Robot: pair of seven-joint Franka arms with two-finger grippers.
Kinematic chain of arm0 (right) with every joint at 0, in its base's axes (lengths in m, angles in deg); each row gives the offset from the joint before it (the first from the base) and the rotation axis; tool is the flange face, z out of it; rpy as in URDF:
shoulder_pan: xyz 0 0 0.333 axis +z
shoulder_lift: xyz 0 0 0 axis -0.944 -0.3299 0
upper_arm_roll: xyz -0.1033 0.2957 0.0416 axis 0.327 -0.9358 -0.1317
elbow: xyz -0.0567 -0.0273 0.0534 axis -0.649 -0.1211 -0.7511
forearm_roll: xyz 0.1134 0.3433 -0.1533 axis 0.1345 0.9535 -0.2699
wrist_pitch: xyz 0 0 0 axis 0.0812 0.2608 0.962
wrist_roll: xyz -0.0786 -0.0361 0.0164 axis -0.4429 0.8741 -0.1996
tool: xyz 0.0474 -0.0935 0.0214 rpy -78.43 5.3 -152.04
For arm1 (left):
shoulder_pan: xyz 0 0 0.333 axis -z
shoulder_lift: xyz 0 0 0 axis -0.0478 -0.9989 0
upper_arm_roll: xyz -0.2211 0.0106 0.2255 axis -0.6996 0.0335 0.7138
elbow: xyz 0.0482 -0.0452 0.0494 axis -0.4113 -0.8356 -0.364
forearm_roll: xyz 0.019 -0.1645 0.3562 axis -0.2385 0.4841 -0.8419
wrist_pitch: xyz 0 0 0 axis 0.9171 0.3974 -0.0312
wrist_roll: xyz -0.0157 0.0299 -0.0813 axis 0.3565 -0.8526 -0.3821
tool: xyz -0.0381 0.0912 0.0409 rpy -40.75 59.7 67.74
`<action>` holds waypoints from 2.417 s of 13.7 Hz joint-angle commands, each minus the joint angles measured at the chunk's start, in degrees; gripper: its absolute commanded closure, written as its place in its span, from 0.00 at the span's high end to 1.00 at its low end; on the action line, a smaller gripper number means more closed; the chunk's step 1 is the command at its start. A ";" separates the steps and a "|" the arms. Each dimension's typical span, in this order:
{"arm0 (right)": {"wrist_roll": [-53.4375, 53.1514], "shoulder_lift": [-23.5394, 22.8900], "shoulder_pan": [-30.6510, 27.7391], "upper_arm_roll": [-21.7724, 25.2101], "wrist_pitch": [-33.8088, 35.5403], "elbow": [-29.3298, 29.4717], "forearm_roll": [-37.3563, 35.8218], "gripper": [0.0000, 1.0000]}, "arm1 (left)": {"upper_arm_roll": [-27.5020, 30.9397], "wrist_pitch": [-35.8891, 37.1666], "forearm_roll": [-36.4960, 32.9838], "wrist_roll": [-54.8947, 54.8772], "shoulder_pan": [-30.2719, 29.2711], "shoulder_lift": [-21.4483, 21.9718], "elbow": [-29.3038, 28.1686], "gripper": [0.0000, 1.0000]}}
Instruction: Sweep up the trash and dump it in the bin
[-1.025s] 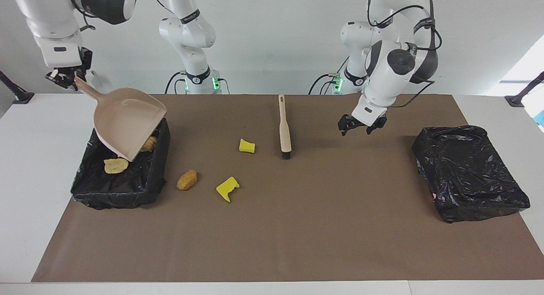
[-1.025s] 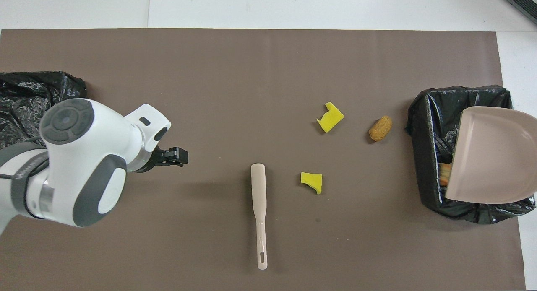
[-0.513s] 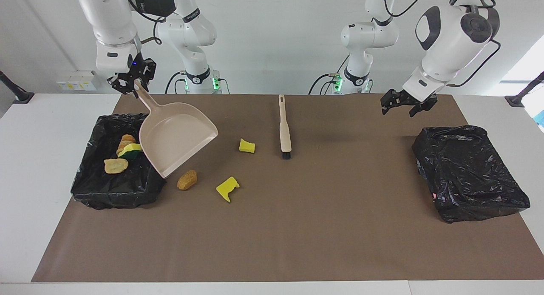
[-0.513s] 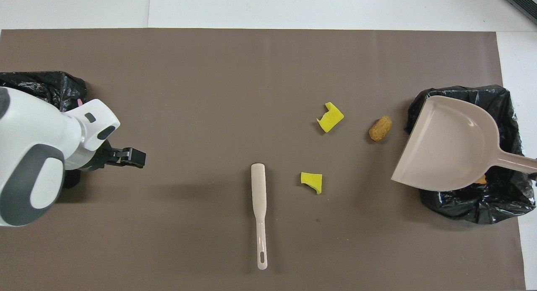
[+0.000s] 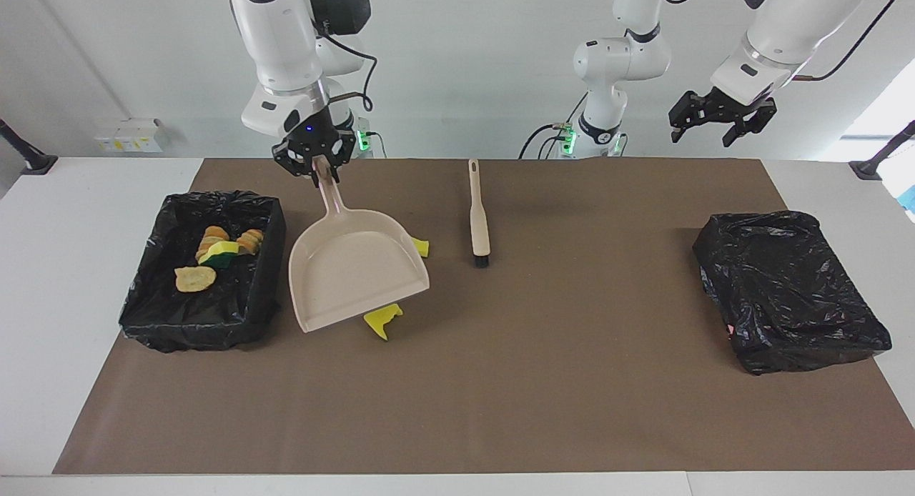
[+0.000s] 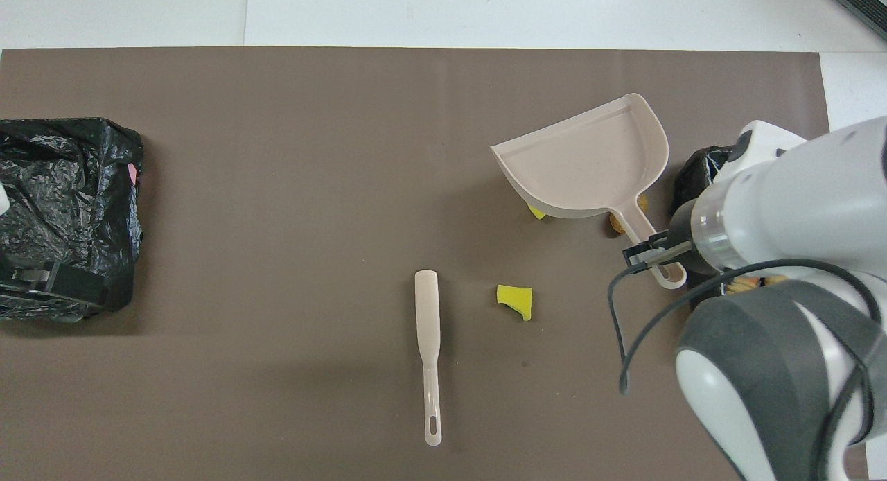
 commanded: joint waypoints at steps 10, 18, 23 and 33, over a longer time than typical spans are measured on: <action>-40.77 -21.08 18.38 0.21 -21.82 6.53 -4.49 0.00 | -0.45 -3.52 -0.82 -1.15 -0.48 3.10 -5.02 1.00; -45.71 -31.66 19.70 0.39 -26.05 12.71 -11.00 1.00 | -0.45 -3.44 -0.73 -1.07 -0.39 3.10 -5.02 1.00; -37.47 -24.46 16.98 0.30 -18.96 12.53 -8.82 1.00 | -0.45 -3.35 -0.73 -1.07 -0.39 3.10 -5.02 1.00; -8.38 -12.76 1.79 0.48 -1.36 12.18 -1.43 1.00 | -0.45 -6.94 -0.21 -0.54 -0.13 2.93 -5.11 1.00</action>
